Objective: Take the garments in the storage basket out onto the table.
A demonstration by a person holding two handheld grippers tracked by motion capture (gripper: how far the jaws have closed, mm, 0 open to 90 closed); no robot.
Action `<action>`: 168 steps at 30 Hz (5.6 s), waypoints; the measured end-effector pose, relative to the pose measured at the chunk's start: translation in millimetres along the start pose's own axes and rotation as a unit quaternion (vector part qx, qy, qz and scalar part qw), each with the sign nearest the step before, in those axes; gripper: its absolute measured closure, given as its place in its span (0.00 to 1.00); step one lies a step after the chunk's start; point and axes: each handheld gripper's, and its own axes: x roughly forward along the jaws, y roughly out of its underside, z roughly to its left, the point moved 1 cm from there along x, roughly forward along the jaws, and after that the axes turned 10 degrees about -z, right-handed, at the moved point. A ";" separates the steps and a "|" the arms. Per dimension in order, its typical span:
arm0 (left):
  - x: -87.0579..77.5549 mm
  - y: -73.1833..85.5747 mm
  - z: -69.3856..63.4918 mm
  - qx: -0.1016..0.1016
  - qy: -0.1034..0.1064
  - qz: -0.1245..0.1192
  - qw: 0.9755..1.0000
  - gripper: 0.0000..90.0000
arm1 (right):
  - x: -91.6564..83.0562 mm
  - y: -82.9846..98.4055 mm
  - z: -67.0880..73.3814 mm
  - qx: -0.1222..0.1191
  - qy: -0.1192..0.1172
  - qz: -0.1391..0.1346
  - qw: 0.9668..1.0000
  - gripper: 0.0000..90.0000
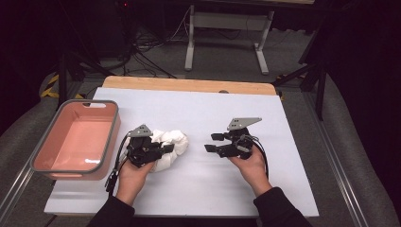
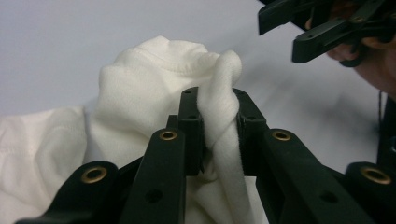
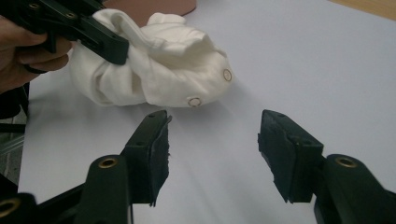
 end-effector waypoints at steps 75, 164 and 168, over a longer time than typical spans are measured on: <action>-6.9 56.4 -1.8 -0.030 0.036 0.031 0.998 0.79 | 45.6 17.6 11.2 0.029 -0.077 0.037 0.996 0.40; -50.0 -26.6 -18.2 0.073 0.079 -0.095 0.990 0.79 | -82.9 -66.9 35.4 -0.152 0.008 -0.065 0.986 0.89; -50.7 -12.0 -9.2 0.062 0.069 -0.075 0.993 0.77 | -71.3 -55.5 33.8 -0.147 0.001 -0.050 0.988 0.89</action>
